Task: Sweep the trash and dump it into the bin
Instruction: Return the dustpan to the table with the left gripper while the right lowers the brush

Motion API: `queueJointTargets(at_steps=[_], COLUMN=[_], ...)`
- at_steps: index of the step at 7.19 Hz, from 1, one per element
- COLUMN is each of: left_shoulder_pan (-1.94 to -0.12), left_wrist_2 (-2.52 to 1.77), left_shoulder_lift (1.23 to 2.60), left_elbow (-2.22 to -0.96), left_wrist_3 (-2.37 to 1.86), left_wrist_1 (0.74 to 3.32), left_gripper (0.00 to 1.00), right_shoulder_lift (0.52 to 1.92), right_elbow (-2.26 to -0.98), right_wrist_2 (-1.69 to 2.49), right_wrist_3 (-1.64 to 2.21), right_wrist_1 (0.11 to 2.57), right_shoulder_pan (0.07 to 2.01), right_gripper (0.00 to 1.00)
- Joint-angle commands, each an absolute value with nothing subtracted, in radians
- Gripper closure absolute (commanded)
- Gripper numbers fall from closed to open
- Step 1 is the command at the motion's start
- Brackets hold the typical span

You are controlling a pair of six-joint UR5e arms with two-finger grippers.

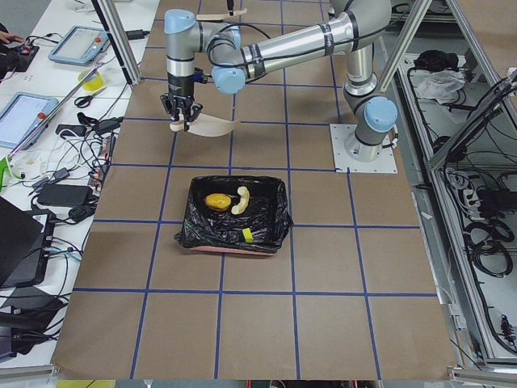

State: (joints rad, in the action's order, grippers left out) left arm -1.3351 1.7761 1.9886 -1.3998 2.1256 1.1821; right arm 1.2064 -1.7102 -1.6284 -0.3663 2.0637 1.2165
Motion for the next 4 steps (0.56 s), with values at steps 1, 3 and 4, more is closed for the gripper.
queueJointTargets(at_steps=[1, 3, 4], left_shoulder_pan=[-1.368, -1.399, -1.399], left_wrist_2=[1.640, 1.644, 1.641], left_shoulder_lift=[2.071, 2.106, 2.114], left_elbow=[-1.431, -1.447, -1.448], left_wrist_3=[1.906, 1.821, 1.815], left_wrist_1=[1.186, 1.160, 1.141], left_gripper=[1.00, 1.00, 1.00], right_shoulder_lift=[1.311, 1.393, 1.402], right_elbow=[-1.689, -1.600, -1.556], right_wrist_2=[-1.643, -1.647, -1.722], right_wrist_3=[-0.356, -0.342, -0.309], right_wrist_1=[2.017, 1.814, 1.746], right_shoulder_pan=[1.219, 1.224, 1.224], right_gripper=[0.00, 0.00, 0.00])
